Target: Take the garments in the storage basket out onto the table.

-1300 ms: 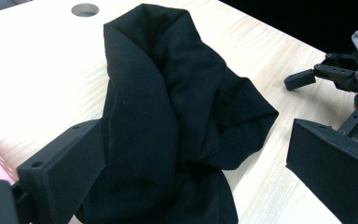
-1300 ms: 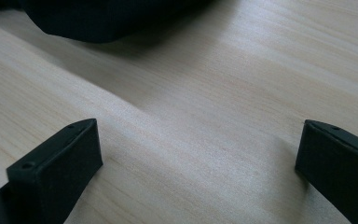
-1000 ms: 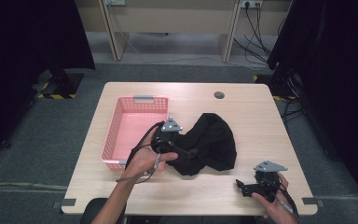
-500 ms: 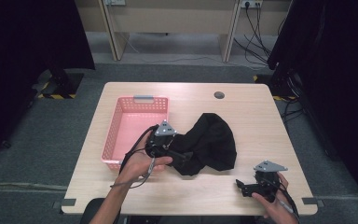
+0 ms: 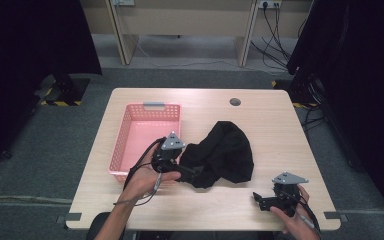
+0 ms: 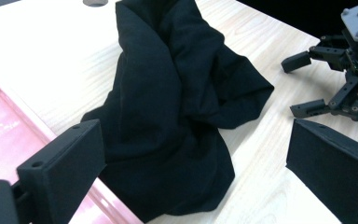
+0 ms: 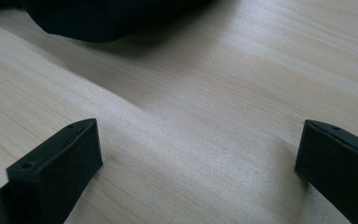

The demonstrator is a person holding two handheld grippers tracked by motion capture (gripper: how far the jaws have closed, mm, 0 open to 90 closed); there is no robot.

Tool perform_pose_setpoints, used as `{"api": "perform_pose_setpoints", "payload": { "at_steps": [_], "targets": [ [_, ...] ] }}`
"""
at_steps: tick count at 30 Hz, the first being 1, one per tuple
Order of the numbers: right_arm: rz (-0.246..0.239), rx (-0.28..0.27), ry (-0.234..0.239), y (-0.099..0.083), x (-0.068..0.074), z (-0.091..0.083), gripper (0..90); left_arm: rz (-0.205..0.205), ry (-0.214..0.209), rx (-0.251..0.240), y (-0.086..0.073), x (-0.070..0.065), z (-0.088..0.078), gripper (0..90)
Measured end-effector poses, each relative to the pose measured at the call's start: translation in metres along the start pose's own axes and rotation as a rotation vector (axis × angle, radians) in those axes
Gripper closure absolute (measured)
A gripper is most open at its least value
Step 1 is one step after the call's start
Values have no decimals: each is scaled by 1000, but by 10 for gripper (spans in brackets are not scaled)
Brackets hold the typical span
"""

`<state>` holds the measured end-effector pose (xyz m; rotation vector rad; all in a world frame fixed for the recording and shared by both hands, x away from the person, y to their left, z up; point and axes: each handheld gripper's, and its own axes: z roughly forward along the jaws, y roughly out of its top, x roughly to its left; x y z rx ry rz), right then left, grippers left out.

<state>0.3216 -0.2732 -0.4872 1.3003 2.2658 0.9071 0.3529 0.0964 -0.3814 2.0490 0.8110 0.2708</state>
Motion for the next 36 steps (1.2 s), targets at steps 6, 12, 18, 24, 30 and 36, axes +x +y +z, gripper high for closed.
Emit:
{"api": "perform_pose_setpoints", "payload": {
  "at_steps": [6, 12, 18, 24, 30, 36],
  "targets": [
    [-2, -2, 0, 0, 0, 0, 4, 0, 2, 3, -4, -1, -1, 37],
    [1, 0, 0, 0, 0, 0, 4, 4, 3, 8, -8, -2, -3, 37],
    [-1, -1, 0, 0, 0, 0, 4, 9, 3, 7, -10, -5, -5, 37],
    [-1, -1, 0, 0, 0, 0, 4, 16, 1, 8, -12, -8, -7, 37],
    [-1, -1, 0, 0, 0, 0, 4, 27, -12, 17, -16, -13, -8, 37],
    [-1, -1, 0, 0, 0, 0, 4, 33, -16, 17, -19, -17, -8, 37]
  ]
}}
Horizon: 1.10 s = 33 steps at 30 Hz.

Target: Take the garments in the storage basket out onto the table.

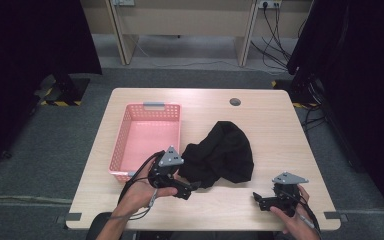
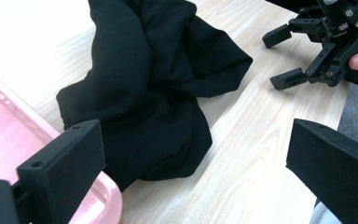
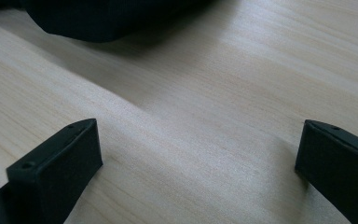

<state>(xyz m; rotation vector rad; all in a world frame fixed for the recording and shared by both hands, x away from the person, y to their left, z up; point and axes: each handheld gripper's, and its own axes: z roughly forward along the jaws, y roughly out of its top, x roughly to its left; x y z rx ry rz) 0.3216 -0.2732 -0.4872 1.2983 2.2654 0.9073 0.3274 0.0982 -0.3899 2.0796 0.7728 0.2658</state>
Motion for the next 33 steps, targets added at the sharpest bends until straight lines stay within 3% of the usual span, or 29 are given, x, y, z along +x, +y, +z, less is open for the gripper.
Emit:
{"api": "perform_pose_setpoints", "payload": {
  "at_steps": [8, 13, 16, 33],
  "targets": [
    [1, 0, 0, 0, 0, 0, 4, -6, 0, 10, -7, 1, 0, 37],
    [0, 0, 0, 0, 0, 0, 4, -22, -30, -2, -14, 0, -5, 37],
    [1, 0, 0, 0, 0, 0, 4, -26, -14, -4, -18, 1, -8, 37],
    [-1, -1, 0, 0, 0, 0, 4, -45, -31, 0, -40, -2, -11, 37]
  ]
}}
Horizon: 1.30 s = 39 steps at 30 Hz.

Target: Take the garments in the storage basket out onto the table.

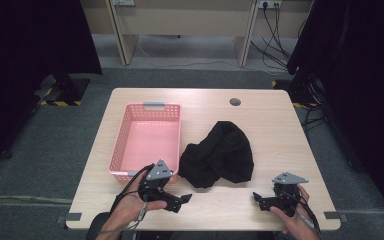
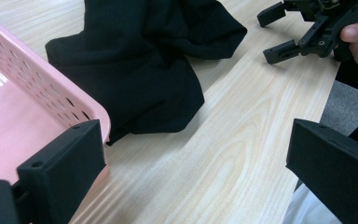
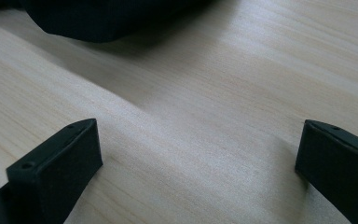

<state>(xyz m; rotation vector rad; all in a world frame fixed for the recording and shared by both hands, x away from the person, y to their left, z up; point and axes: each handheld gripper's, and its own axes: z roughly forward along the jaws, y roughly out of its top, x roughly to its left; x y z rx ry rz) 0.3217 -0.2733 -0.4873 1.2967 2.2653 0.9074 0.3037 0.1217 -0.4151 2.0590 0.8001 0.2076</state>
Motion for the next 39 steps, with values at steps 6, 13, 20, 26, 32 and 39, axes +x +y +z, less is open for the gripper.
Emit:
{"api": "perform_pose_setpoints", "payload": {
  "at_steps": [6, 13, 20, 26, 32, 39],
  "targets": [
    [1, 1, 0, 0, 0, 0, 4, 3, -4, -3, -3, -3, -1, 37],
    [1, 0, 0, 0, 0, 0, 4, 4, -7, 0, -7, -5, -1, 37],
    [2, 1, 0, 0, 0, 0, 4, 8, 5, 9, -14, -5, 0, 37],
    [2, 1, 0, 0, 0, 0, 4, -7, 10, 13, -20, -2, 1, 37],
    [2, 0, -1, 0, 0, 0, 4, -6, 12, 28, -26, -2, 4, 38],
    [2, 1, -1, 0, 0, 0, 4, -7, 20, 36, -31, -2, 6, 40]
  ]
}}
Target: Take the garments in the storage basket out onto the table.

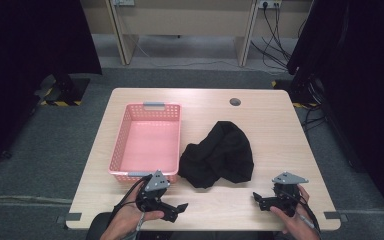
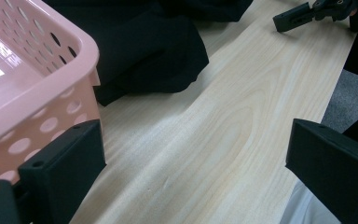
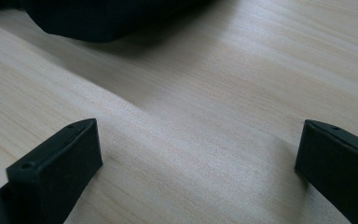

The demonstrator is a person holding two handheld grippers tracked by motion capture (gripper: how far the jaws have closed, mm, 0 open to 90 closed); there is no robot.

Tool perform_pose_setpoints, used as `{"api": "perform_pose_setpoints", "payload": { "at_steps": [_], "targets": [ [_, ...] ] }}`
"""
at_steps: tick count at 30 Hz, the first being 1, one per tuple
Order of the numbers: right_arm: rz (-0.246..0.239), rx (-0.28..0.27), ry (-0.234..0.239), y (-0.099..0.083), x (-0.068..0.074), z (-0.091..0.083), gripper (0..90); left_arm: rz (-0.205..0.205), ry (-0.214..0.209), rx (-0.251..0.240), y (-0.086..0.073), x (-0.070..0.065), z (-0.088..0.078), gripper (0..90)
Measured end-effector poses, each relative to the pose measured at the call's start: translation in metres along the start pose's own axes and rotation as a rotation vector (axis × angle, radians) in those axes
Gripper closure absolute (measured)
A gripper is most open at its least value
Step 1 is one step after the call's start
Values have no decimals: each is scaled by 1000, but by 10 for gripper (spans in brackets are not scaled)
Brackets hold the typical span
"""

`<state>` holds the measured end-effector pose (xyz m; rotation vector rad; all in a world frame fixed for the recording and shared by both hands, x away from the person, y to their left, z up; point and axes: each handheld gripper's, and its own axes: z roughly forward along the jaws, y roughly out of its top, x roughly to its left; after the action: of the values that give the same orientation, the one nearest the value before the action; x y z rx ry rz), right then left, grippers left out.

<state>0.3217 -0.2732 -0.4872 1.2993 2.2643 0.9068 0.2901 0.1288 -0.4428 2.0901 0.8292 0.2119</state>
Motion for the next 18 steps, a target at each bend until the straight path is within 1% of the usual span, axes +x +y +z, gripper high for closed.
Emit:
{"api": "perform_pose_setpoints", "payload": {
  "at_steps": [14, 18],
  "targets": [
    [0, -1, 0, 0, 0, 0, 4, -3, 7, -8, -11, -3, -5, 40],
    [-1, 0, 0, 0, 0, 0, 4, -10, 11, -9, -14, -3, -6, 40]
  ]
}}
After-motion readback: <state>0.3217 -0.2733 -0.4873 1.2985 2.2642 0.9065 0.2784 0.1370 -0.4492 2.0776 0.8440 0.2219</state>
